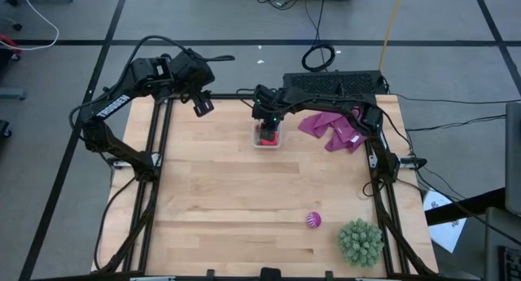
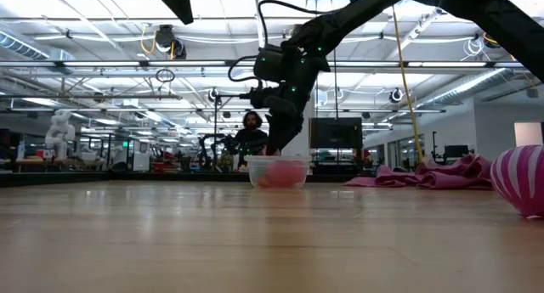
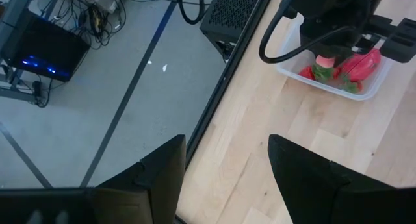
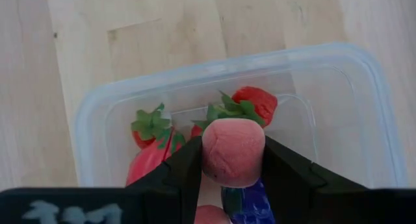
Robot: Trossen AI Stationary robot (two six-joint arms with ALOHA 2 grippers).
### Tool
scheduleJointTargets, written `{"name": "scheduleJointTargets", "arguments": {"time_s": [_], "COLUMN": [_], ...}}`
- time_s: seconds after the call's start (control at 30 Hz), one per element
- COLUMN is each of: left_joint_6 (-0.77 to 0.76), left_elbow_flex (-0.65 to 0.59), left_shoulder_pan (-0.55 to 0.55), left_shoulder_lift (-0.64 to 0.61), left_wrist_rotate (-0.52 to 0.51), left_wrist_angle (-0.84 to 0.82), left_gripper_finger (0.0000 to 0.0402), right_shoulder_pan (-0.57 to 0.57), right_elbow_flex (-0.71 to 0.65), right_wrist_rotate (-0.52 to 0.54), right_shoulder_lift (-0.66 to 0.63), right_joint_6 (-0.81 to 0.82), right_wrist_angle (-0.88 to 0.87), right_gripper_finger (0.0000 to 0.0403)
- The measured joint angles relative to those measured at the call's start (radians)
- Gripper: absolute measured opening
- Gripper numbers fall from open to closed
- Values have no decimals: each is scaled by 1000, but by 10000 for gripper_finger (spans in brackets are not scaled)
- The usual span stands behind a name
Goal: Pick and placing Produce into tupperware
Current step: Put the pink peach into the transparent bin, then put the purple onion into the transparent bin
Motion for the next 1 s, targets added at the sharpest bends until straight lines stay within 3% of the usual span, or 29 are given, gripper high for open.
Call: {"name": "scheduleJointTargets", "arguments": {"time_s": [0.57,1.0], "left_joint_6": [-7,-9], "left_elbow_flex": [0,0], "left_shoulder_pan": [0,0], "left_shoulder_lift": [0,0], "left_wrist_rotate": [0,0], "left_wrist_angle": [0,-1], "left_gripper_finger": [225,225], "right_shoulder_pan": [0,2], "right_elbow_flex": [0,-1], "right_wrist_rotate": [-2,29], "right_shoulder_lift": [0,12], "right_joint_6": [-27,-60], "right_wrist_angle": [-10,12], "right_gripper_finger": [134,196]}}
